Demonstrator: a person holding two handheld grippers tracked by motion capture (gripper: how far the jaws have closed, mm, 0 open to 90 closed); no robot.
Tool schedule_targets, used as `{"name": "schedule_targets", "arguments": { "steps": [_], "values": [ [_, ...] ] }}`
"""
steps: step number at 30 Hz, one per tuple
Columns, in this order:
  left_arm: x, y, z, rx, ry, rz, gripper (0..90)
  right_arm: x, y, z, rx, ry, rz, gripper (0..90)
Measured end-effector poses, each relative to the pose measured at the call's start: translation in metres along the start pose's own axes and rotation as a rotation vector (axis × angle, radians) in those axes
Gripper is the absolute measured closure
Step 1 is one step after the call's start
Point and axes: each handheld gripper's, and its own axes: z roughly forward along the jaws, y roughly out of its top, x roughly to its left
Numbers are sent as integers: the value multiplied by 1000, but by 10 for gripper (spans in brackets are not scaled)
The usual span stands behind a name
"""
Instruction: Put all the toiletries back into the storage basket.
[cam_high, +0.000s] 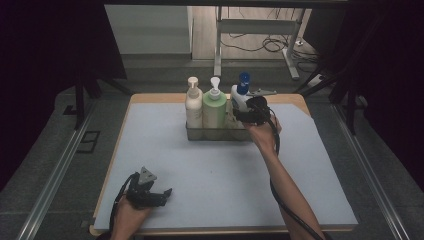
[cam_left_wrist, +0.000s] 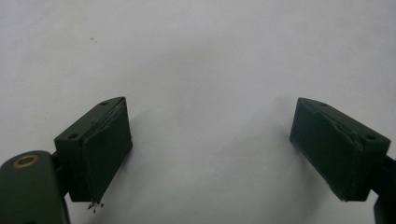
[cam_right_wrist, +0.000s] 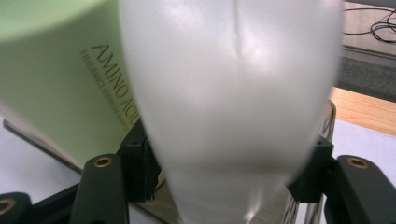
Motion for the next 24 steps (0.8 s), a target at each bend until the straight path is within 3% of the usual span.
{"name": "schedule_targets", "arguments": {
  "steps": [14,24],
  "values": [
    [0,0,0,0,2,0,123,-4,-18,-30,2,36,-16,466],
    [0,0,0,0,2,-1,123,-13,-29,-50,14,32,-18,672]
  ]
}}
